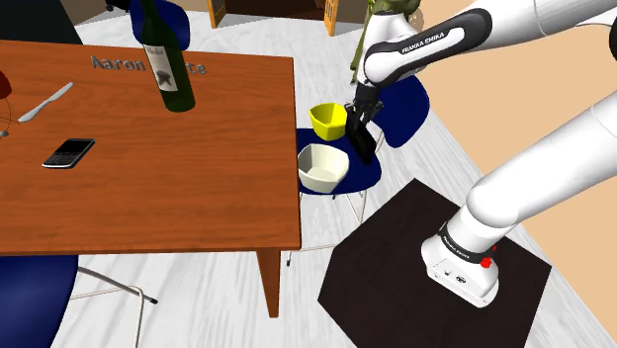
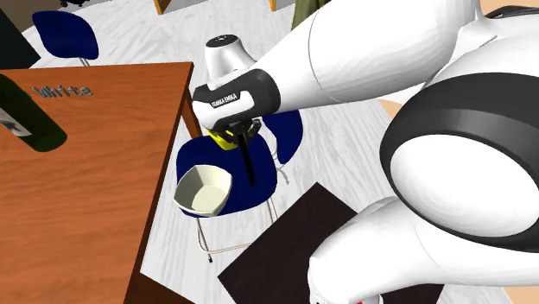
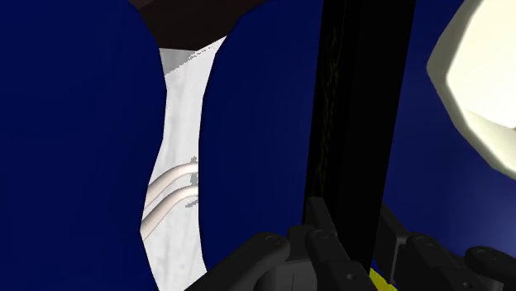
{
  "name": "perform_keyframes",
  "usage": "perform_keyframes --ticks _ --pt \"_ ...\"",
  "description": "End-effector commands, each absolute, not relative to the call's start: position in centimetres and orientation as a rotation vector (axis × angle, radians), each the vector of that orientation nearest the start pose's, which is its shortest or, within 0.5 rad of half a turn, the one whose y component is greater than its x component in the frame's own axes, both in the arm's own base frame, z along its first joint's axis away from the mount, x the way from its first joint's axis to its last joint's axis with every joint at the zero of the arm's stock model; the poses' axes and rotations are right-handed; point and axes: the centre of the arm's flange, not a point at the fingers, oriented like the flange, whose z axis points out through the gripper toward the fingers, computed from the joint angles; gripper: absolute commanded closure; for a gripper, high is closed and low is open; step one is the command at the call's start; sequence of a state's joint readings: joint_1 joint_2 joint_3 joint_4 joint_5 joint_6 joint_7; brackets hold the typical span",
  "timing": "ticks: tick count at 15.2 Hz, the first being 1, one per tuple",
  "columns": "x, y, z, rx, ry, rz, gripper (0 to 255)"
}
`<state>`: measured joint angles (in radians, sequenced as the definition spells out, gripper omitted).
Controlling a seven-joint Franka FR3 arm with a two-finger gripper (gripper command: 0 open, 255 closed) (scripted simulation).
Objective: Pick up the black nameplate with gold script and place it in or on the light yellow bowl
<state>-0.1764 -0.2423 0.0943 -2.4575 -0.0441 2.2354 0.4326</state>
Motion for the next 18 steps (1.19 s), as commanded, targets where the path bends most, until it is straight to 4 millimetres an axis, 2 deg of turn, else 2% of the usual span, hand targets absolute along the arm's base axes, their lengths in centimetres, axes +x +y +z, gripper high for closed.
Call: perform_keyframes --ticks 1,18 --pt "44.9 -3.8 40.1 -3.099 0.776 -0.046 255" --pt "44.9 -3.8 48.7 -3.099 0.776 -0.046 255"
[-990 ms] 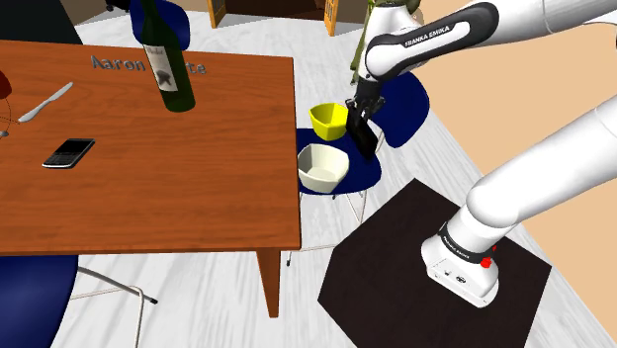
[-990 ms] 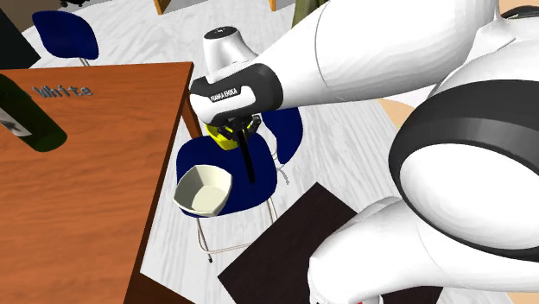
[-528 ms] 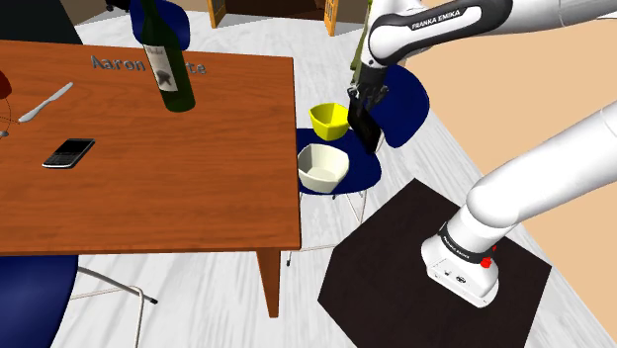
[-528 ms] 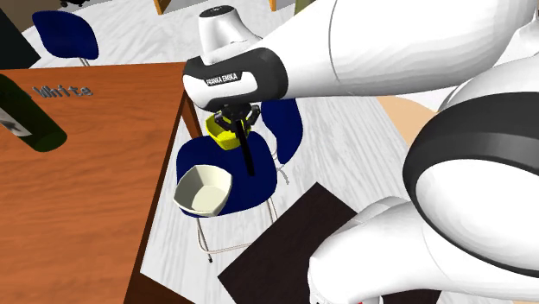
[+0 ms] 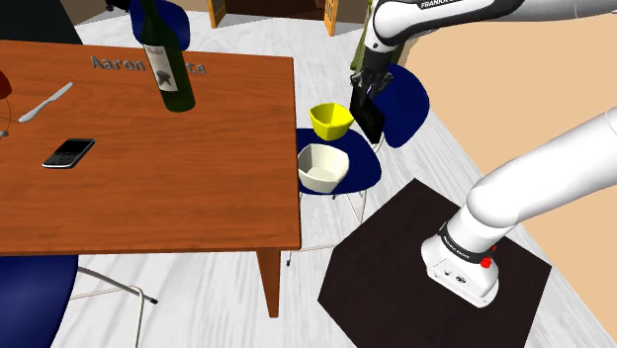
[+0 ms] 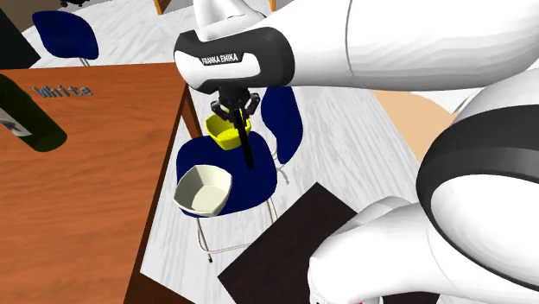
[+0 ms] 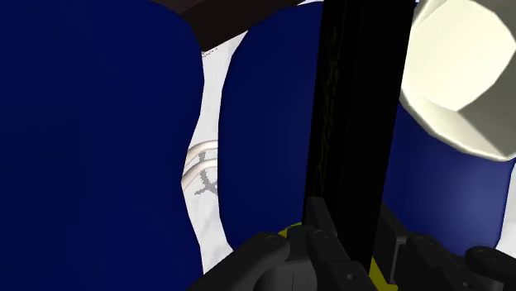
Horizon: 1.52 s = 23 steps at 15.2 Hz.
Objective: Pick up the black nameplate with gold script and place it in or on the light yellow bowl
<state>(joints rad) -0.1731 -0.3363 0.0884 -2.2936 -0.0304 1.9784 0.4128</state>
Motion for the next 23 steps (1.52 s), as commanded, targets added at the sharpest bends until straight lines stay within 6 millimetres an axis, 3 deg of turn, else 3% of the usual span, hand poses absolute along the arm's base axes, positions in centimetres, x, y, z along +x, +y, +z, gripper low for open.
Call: perform_keyframes --ticks 1,13,23 --pt "44.9 -2.5 49.1 -3.099 0.776 -0.046 255" --pt "45.3 13.1 53.3 -3.099 0.776 -0.046 255" --pt "45.3 13.1 48.0 -3.099 0.776 -0.046 255"
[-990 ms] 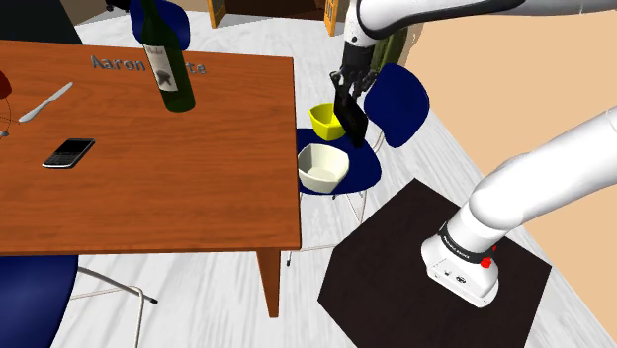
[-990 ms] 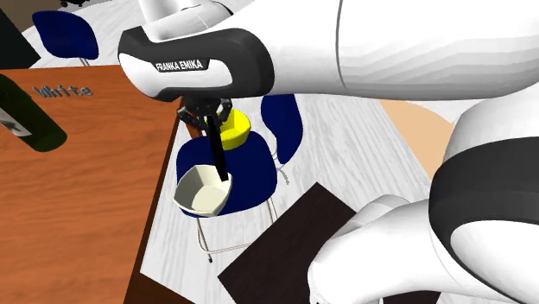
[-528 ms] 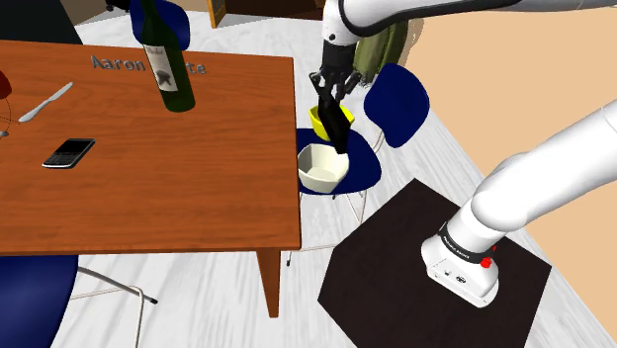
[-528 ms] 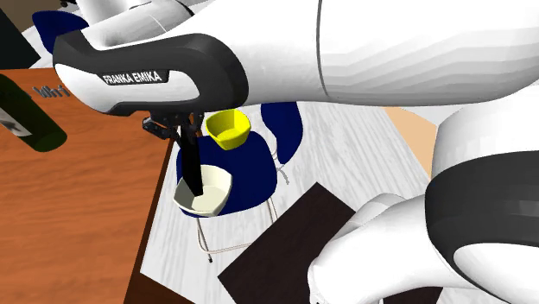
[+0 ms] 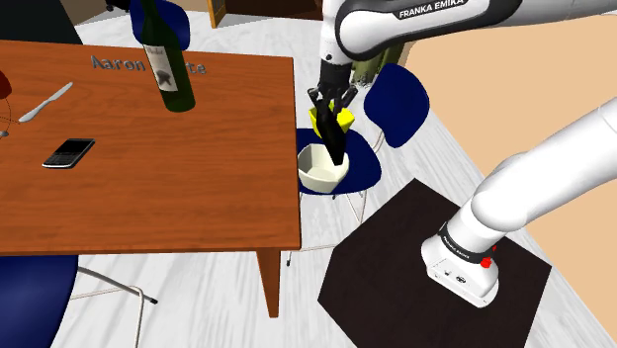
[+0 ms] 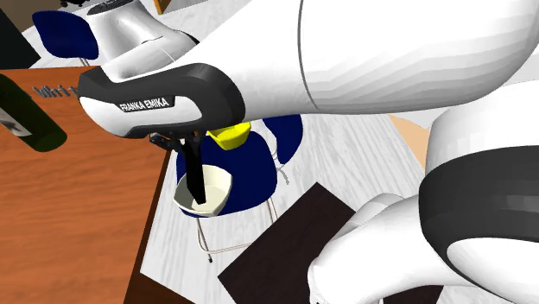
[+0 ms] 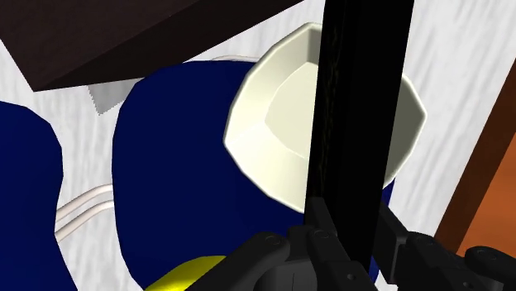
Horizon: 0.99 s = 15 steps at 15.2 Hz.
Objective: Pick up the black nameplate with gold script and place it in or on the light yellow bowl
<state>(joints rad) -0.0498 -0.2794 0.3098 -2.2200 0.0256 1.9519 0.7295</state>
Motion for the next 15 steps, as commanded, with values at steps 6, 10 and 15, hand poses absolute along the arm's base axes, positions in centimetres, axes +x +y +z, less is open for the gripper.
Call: perform_keyframes --ticks 6,10,15 --pt "45.3 13.1 44.8 -3.099 0.776 -0.046 255" --pt "45.3 13.1 42.7 -3.099 0.776 -0.046 255" --pt "45.3 13.1 41.7 -3.099 0.776 -0.046 255"
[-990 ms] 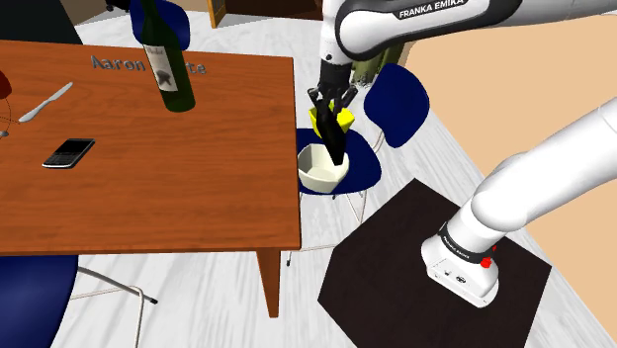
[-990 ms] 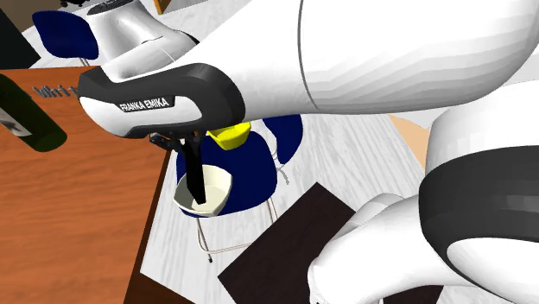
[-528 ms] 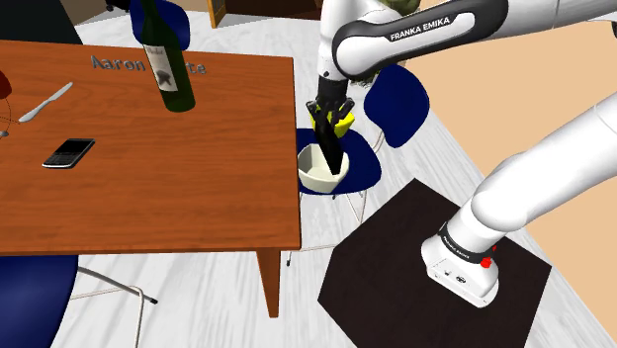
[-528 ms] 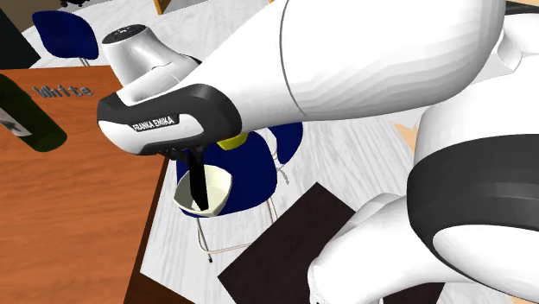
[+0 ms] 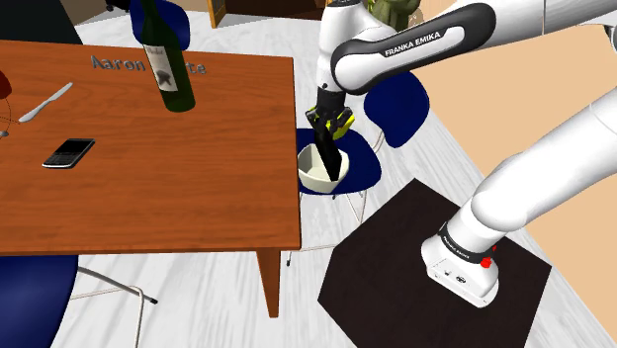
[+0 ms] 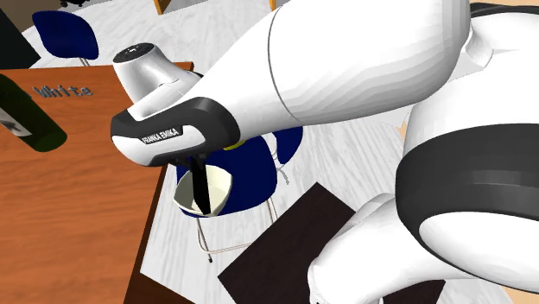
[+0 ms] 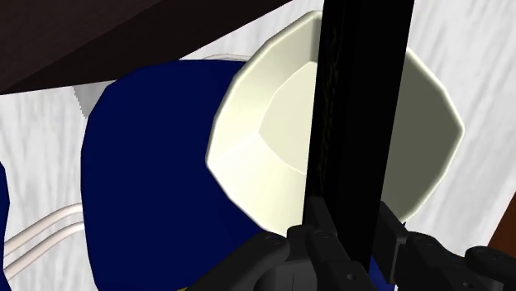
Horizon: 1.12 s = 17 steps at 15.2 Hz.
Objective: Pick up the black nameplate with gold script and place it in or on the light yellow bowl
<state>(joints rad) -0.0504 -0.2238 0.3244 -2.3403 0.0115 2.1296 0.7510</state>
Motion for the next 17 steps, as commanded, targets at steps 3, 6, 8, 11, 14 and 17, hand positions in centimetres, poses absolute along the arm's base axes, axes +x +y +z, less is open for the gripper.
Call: perform_keyframes --ticks 3,6,8,11,14,17 --pt "45.3 13.1 41.7 -3.099 0.776 -0.046 255" --pt "45.3 13.1 41.8 -3.099 0.776 -0.046 0" --pt "45.3 13.1 41.7 -3.099 0.776 -0.046 0" --pt "45.3 13.1 41.7 -3.099 0.776 -0.046 0" --pt "45.2 13.3 45.7 -3.099 0.776 -0.046 0" --pt "45.2 13.4 46.7 -3.099 0.776 -0.046 0"
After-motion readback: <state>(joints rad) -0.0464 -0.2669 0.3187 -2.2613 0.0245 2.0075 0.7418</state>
